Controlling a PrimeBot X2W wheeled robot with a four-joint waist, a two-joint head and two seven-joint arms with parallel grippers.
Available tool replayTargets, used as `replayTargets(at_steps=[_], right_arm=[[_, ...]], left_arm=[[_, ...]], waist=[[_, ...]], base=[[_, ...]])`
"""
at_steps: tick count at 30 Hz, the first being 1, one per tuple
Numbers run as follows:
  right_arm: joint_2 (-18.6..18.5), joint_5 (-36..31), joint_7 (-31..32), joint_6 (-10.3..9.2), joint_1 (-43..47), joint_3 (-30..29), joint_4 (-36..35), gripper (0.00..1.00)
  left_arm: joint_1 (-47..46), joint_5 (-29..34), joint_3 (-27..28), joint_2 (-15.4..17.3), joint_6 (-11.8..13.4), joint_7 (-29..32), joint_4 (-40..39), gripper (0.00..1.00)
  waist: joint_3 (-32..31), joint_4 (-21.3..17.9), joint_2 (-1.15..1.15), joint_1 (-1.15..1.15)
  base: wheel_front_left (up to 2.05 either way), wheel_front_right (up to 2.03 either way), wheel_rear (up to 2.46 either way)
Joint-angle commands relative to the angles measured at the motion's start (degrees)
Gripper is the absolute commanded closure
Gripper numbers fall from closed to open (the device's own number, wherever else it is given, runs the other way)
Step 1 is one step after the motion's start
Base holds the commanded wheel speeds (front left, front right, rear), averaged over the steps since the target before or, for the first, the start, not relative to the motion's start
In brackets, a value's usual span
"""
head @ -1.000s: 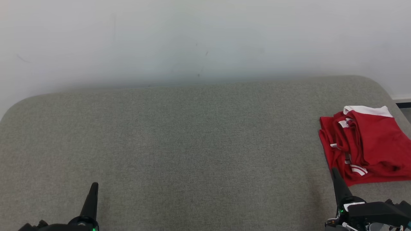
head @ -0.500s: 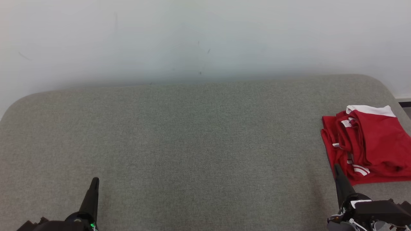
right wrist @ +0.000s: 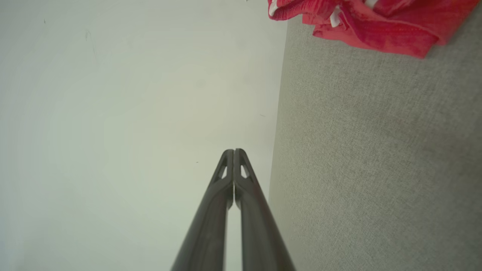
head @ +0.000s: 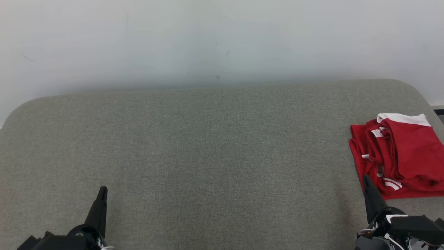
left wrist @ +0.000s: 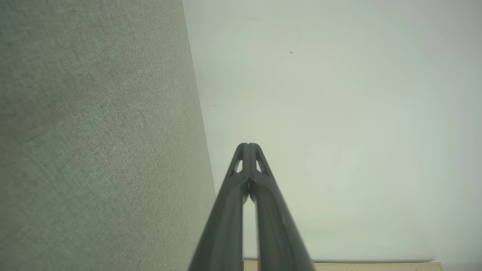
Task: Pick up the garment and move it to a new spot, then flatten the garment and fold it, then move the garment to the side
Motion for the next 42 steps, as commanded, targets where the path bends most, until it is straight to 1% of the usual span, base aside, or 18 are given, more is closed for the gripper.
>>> replayTargets(at_steps=[1,42], right_arm=[[0.17,1.01,0.21,-0.12,-0.51,-0.28,-0.32,1.0],[0.15,0.79,0.22,-0.12,-0.47,-0.23,-0.25,1.0]], left_arm=[[-0.84,-0.85,0.22,0.32,-0.18,0.35,0.12,1.0],[-0.78,-0.74,0.21,0.31,-0.13,0.31,0.09,1.0]], waist=[[0.04,0.03,0.0,0.0],[0.05,0.04,0.0,0.0]], base=[[0.0,0.0,0.0],[0.0,0.0,0.0]])
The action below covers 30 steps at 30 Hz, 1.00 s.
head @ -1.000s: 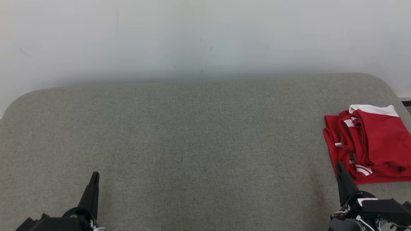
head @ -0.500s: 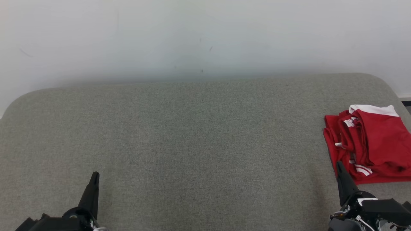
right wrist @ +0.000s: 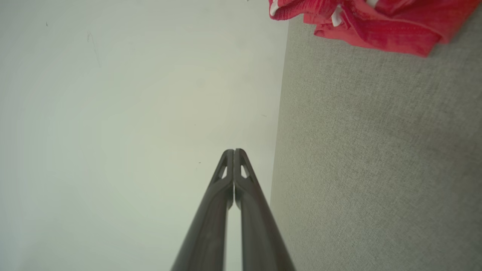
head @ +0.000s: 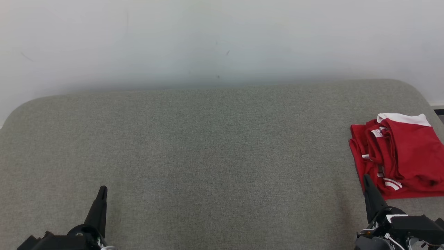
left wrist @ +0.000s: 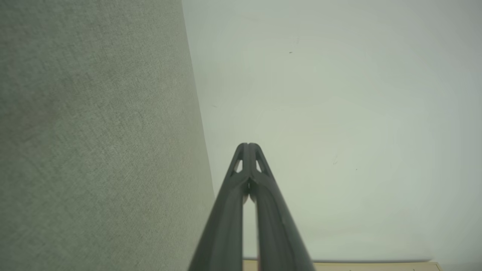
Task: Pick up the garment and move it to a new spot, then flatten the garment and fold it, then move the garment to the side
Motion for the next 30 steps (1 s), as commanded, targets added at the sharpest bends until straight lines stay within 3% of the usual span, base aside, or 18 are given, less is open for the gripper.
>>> replayTargets(at_steps=[1,30], right_arm=[[0.11,0.08,0.17,-0.12,-0.41,-0.12,-0.11,1.0],[0.11,0.09,0.16,-0.12,-0.41,-0.11,-0.11,1.0]], left_arm=[[-0.65,-0.28,0.19,0.3,-0.06,0.15,0.08,1.0],[-0.65,-0.28,0.18,0.3,-0.06,0.15,0.07,1.0]], waist=[[0.0,0.0,0.0,0.01],[0.0,0.0,0.0,0.01]], base=[[0.0,0.0,0.0],[0.0,0.0,0.0]])
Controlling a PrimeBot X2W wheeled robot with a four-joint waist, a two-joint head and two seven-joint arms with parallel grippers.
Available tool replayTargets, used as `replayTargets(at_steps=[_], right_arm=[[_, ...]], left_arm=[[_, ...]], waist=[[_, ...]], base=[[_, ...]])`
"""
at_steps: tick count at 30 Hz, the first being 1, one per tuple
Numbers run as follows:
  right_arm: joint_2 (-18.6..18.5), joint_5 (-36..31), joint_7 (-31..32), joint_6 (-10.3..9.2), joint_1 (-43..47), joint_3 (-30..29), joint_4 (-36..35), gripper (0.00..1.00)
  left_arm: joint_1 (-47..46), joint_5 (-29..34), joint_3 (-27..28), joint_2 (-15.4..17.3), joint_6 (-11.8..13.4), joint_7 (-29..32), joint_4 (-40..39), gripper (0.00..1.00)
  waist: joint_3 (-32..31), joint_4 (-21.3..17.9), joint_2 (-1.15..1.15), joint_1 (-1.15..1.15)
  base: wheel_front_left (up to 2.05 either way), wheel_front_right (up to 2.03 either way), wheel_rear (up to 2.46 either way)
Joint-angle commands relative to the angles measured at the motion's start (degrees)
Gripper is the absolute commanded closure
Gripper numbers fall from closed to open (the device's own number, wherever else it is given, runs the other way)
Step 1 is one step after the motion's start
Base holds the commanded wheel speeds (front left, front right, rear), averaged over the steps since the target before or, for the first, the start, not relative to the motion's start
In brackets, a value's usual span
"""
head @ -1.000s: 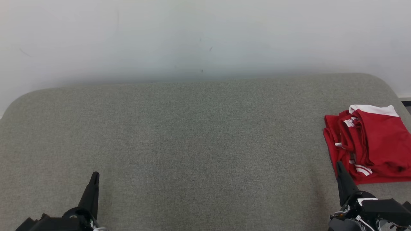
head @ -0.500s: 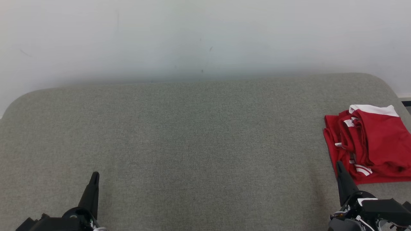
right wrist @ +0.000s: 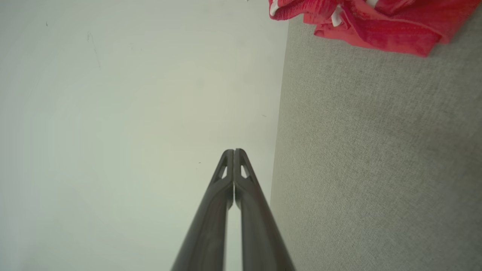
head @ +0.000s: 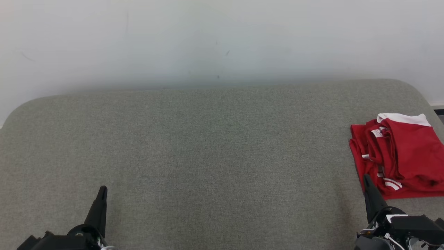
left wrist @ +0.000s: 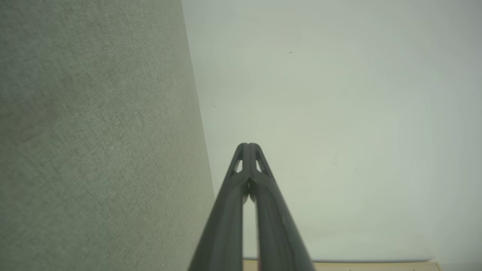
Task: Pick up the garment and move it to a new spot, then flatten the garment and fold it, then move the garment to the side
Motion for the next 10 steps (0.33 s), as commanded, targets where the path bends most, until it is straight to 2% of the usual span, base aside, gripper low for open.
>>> replayTargets(at_steps=[1,10], right_arm=[[0.11,0.09,0.16,-0.12,-0.4,-0.11,-0.11,1.0],[0.12,0.09,0.16,-0.12,-0.4,-0.11,-0.11,1.0]], left_arm=[[-0.64,-0.28,0.18,0.3,-0.06,0.15,0.07,1.0],[-0.64,-0.28,0.18,0.3,-0.06,0.15,0.07,1.0]], waist=[[0.0,0.0,0.0,0.0],[0.0,0.0,0.0,0.0]], base=[[0.0,0.0,0.0],[0.0,0.0,0.0]])
